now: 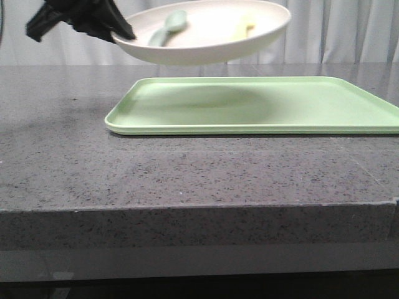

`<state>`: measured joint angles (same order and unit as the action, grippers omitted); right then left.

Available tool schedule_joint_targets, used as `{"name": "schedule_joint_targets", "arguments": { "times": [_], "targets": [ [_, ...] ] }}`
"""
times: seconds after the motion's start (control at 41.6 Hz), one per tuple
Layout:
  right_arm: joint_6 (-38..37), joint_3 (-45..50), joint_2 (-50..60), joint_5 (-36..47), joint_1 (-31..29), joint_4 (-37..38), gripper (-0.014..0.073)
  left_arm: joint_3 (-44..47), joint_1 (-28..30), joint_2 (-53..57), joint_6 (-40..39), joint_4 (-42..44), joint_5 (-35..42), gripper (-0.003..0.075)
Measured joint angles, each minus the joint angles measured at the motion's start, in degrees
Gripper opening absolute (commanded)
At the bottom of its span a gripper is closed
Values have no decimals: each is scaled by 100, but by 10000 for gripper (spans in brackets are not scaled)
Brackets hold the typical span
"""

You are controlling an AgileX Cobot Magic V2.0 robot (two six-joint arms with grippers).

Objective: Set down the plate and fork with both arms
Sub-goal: 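Lift the white plate with the left gripper and carry it over the tray, then lower the plate onto the tray, open the left gripper and withdraw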

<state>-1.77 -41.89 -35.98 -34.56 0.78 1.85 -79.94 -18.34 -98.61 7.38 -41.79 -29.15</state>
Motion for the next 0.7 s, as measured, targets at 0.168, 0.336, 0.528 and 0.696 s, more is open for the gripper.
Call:
{"name": "schedule_joint_targets", "arguments": {
  "times": [0.168, 0.336, 0.528, 0.696],
  "targets": [
    [0, 0, 0, 0, 0, 0, 530, -424, -375, -454, -1040, 887, 12, -18],
    [0, 0, 0, 0, 0, 0, 530, -686, -568, -754, -1801, 1530, 37, -18],
    [0, 0, 0, 0, 0, 0, 530, -752, -643, -882, -2261, 1825, 118, -18],
    [0, 0, 0, 0, 0, 0, 530, -752, -643, -987, -2428, 1861, 131, -18]
  ]
}}
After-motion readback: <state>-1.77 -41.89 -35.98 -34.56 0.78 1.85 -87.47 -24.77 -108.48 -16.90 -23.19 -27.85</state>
